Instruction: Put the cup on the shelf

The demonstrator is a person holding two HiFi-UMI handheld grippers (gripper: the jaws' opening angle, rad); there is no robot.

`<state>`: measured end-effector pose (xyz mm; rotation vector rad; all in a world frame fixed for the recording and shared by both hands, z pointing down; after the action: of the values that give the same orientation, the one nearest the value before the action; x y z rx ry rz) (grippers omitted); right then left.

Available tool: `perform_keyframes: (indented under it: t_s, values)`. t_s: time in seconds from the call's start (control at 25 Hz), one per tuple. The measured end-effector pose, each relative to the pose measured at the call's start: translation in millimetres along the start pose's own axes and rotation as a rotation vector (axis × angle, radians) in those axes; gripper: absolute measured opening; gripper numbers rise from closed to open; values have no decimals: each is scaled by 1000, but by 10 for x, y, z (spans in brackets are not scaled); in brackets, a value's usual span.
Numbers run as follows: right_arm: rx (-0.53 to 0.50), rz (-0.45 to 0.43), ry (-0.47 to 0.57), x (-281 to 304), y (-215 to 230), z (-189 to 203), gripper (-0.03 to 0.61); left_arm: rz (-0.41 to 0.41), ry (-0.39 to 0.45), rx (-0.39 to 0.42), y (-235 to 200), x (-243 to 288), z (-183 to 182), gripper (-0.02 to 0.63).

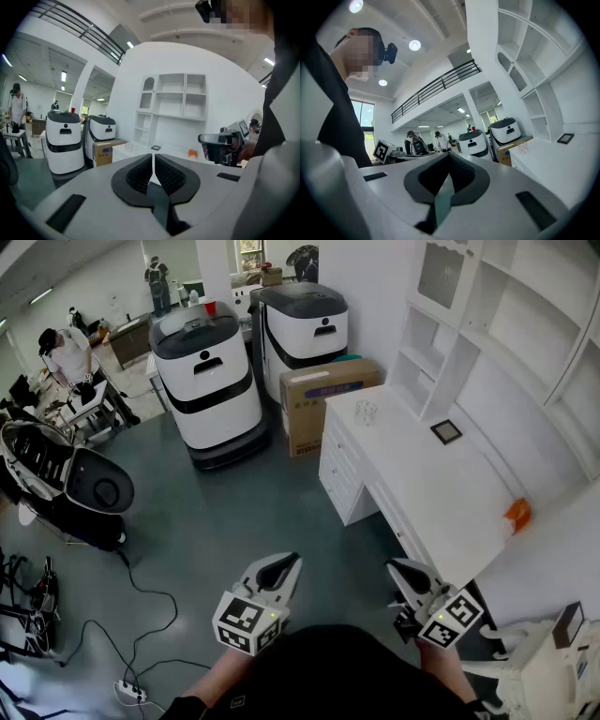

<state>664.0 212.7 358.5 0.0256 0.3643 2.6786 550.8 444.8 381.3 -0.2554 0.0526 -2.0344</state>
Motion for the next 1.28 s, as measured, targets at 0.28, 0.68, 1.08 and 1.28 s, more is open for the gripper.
perform_keyframes:
  t_s: [0.28,0.68,1.08,1.28]
  values:
    - [-4,-5,9,29,9,0,15,-2,17,7,17,-44,-53,28]
    - [-9,-89,-24,447,-379,170,15,-39,35,10,-284,-469,-7,28]
    - [-8,-73,-84,775,-732,384,17,-31,27,6,-698,-906,128,28]
    - [54,-50,-112,822,-717,566,17,-12,-1,-12,-821,-857,221,28]
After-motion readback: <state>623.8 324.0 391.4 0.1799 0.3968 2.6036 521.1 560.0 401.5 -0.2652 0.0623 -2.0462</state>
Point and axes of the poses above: the fingertips, and each gripper's own axes: x forward along the fingers, y to its right, z out of its underside, the point moved 7 cm from there along -x, backward along the fingers, and after that the axes turned 4 degrees about y, right-handed, at the moved point
